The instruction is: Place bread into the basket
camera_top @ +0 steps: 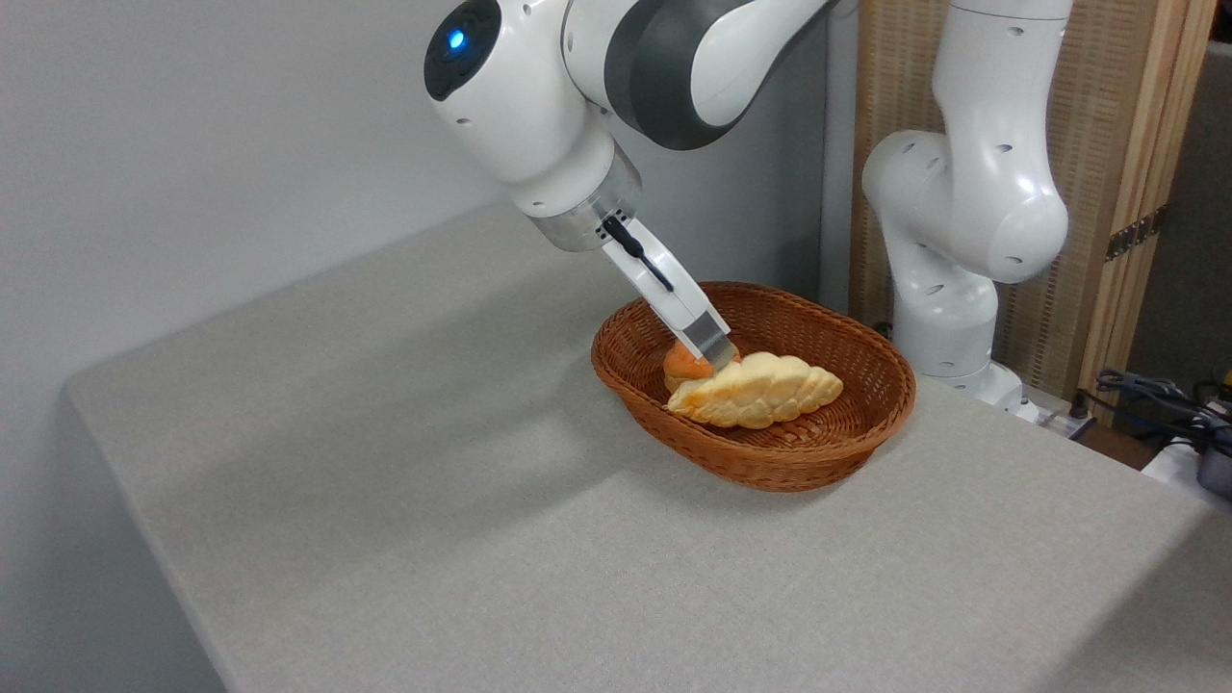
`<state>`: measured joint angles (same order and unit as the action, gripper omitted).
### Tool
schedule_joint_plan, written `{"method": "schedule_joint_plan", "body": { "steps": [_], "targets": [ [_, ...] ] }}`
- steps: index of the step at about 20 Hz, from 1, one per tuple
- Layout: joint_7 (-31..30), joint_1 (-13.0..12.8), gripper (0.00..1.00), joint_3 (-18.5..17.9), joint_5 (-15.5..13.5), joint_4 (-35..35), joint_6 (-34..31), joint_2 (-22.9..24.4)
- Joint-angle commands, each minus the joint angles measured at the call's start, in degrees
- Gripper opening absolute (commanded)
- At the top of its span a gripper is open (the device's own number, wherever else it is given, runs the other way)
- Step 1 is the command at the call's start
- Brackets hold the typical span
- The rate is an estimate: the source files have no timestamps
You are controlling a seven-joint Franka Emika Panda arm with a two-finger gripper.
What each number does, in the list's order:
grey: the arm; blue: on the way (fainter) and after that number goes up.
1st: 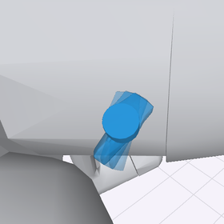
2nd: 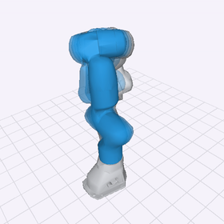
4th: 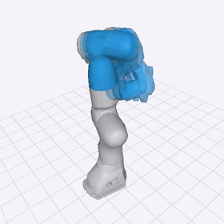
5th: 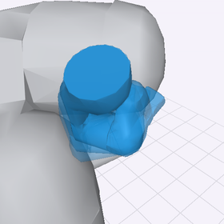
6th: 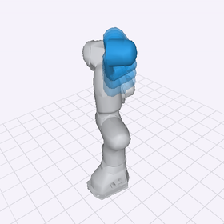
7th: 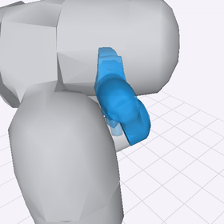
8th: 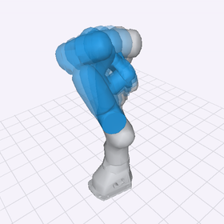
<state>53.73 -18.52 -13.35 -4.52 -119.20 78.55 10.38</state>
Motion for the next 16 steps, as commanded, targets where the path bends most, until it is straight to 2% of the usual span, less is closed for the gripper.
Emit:
{"method": "schedule_joint_plan", "body": {
  "steps": [1,5,10,16],
  "targets": [
    [0.8,-0.5,1.00,-0.1,0.1,2.9,-0.9,0.5],
    [0.1,-0.5,1.00,-0.2,0.1,8.4,4.2,0.4],
    [-0.3,0.2,1.00,-0.9,0.5,11.1,15.3,0.0],
    [-12.3,0.5,1.00,-1.1,1.9,11.3,25.5,-1.6]
  ]
}}
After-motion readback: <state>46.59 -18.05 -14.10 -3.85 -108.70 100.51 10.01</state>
